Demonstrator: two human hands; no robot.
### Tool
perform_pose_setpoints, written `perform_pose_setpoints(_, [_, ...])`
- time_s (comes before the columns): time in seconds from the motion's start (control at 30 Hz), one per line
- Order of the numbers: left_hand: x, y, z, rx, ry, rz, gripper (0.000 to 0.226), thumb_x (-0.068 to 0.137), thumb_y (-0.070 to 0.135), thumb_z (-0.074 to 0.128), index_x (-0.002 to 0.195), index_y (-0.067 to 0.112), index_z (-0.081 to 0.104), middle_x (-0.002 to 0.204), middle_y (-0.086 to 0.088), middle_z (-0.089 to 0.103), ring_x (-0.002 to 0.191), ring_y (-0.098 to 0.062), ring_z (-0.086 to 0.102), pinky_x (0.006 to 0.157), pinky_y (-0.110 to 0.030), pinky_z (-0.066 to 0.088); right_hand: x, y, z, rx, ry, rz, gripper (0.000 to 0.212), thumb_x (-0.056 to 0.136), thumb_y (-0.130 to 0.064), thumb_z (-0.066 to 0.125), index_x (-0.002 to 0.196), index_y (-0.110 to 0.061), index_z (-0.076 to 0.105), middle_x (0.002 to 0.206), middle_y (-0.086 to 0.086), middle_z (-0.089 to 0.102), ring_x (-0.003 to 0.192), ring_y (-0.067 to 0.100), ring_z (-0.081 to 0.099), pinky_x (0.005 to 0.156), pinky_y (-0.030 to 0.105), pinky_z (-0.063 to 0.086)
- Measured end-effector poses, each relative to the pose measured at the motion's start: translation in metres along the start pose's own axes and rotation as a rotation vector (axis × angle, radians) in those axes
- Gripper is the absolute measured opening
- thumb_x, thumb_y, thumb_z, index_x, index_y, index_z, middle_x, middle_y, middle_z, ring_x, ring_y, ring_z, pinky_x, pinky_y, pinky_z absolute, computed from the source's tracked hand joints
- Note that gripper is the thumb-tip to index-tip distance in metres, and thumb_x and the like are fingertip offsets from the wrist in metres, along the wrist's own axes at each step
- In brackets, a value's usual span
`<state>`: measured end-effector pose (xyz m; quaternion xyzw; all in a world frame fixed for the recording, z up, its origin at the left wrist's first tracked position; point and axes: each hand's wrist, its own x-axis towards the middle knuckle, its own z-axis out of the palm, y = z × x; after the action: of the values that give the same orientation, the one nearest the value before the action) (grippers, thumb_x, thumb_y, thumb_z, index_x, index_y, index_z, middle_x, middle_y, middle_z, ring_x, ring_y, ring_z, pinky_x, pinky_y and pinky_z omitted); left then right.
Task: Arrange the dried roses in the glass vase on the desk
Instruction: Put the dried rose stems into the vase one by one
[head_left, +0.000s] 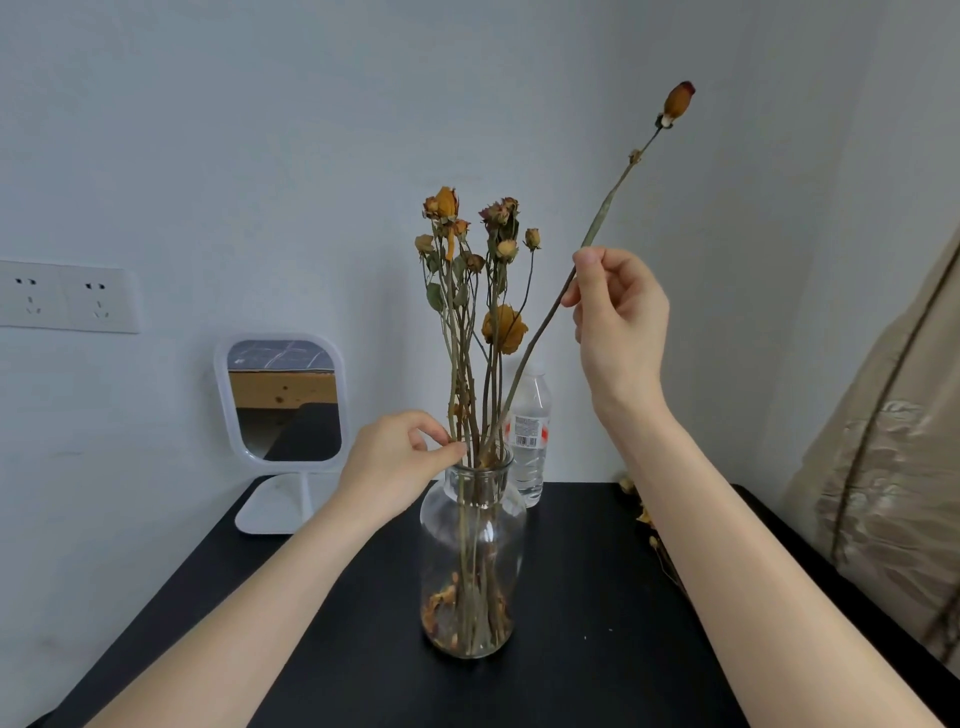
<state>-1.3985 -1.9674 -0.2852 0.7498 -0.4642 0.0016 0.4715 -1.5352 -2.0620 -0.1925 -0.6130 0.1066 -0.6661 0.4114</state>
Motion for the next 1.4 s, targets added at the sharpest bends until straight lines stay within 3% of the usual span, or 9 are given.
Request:
perform_pose_setpoints(0.1, [-0.010, -0.010, 0.009, -0.110, -0.022, -0.033, 0.039, 0.076, 0.053, 0.062, 0.103, 0.026, 0.052, 0.083, 0.009, 0.054, 0.078, -0.007, 0.054, 0.062, -0.013, 0.036, 0.001, 0.001, 0.003, -0.004, -0.005, -0.010, 0.012, 0.096, -0.017, 0.049, 0.090, -0.009, 0.056, 0.060, -0.004, 0.052, 0.047, 0.000, 0.045, 0.054, 0.016, 0.036])
perform_pose_setpoints(0.23, [-0.026, -0.026, 0.027, -0.256, -0.243, -0.069, 0.097, 0.054, 0.071, 0.063, 0.134, 0.028, 0.029, 0.124, 0.020, 0.036, 0.118, -0.002, 0.036, 0.099, -0.026, 0.032, -0.003, 0.010, 0.007, -0.049, -0.027, 0.002, 0.012, 0.096, -0.018, 0.049, 0.091, -0.009, 0.057, 0.060, -0.006, 0.053, 0.049, -0.002, 0.046, 0.054, 0.016, 0.037])
perform_pose_setpoints(0.3, [-0.029, -0.030, 0.037, -0.281, -0.290, -0.090, 0.083, 0.059, 0.061, 0.072, 0.128, 0.035, 0.033, 0.121, 0.025, 0.037, 0.116, 0.000, 0.036, 0.099, -0.027, 0.033, -0.006, 0.016, 0.008, -0.071, -0.043, 0.013, 0.012, 0.096, -0.018, 0.049, 0.092, -0.010, 0.057, 0.061, -0.007, 0.053, 0.049, -0.002, 0.046, 0.054, 0.014, 0.038])
perform_pose_setpoints(0.37, [-0.030, -0.030, 0.045, -0.315, -0.277, -0.078, 0.052, 0.065, 0.050, 0.075, 0.104, 0.044, 0.041, 0.112, 0.027, 0.046, 0.109, 0.001, 0.046, 0.088, -0.019, 0.038, -0.010, 0.021, 0.008, -0.102, -0.072, 0.019, 0.012, 0.095, -0.019, 0.050, 0.091, -0.011, 0.058, 0.061, -0.008, 0.054, 0.050, -0.003, 0.047, 0.052, 0.011, 0.037])
perform_pose_setpoints(0.43, [-0.031, -0.030, 0.049, -0.330, -0.244, -0.059, 0.039, 0.068, 0.047, 0.073, 0.094, 0.046, 0.044, 0.106, 0.023, 0.051, 0.104, 0.000, 0.050, 0.076, -0.011, 0.037, -0.014, 0.026, 0.008, -0.124, -0.115, 0.025, 0.011, 0.095, -0.019, 0.050, 0.089, -0.014, 0.058, 0.061, -0.009, 0.054, 0.052, -0.003, 0.048, 0.053, 0.009, 0.038])
perform_pose_setpoints(0.67, [-0.038, -0.038, 0.058, -0.387, -0.147, -0.109, 0.063, 0.068, 0.048, 0.073, 0.121, 0.036, 0.042, 0.122, 0.015, 0.050, 0.116, -0.006, 0.045, 0.096, -0.028, 0.038, -0.039, 0.043, 0.003, -0.261, -0.306, 0.115, 0.009, 0.094, -0.022, 0.052, 0.088, -0.018, 0.058, 0.063, -0.007, 0.060, 0.060, 0.008, 0.053, 0.059, 0.020, 0.042])
perform_pose_setpoints(0.87, [-0.037, -0.041, 0.062, -0.391, -0.124, -0.115, 0.069, 0.067, 0.046, 0.074, 0.127, 0.033, 0.041, 0.126, 0.015, 0.049, 0.119, -0.008, 0.044, 0.102, -0.034, 0.039, -0.060, 0.055, -0.004, -0.446, -0.422, 0.112, 0.007, 0.090, -0.024, 0.058, 0.086, -0.019, 0.061, 0.062, -0.005, 0.060, 0.055, 0.003, 0.055, 0.053, 0.008, 0.044])
perform_pose_setpoints(1.2, [-0.038, -0.040, 0.064, -0.405, -0.095, -0.102, 0.059, 0.066, 0.047, 0.075, 0.113, 0.044, 0.040, 0.111, 0.025, 0.049, 0.107, 0.001, 0.048, 0.081, -0.015, 0.038, -0.075, 0.066, -0.004, -0.721, -0.509, 0.168, 0.010, 0.086, -0.029, 0.062, 0.079, -0.022, 0.061, 0.053, -0.014, 0.046, 0.047, 0.004, 0.045, 0.050, 0.016, 0.034])
perform_pose_setpoints(1.4, [-0.038, -0.041, 0.065, -0.409, -0.100, -0.121, 0.065, 0.067, 0.045, 0.075, 0.122, 0.039, 0.040, 0.122, 0.016, 0.049, 0.115, -0.005, 0.045, 0.095, -0.027, 0.038, -0.066, 0.060, -0.003, -0.802, -0.623, 0.304, 0.009, 0.085, -0.030, 0.062, 0.079, -0.023, 0.060, 0.062, -0.011, 0.053, 0.058, 0.005, 0.052, 0.062, 0.026, 0.048])
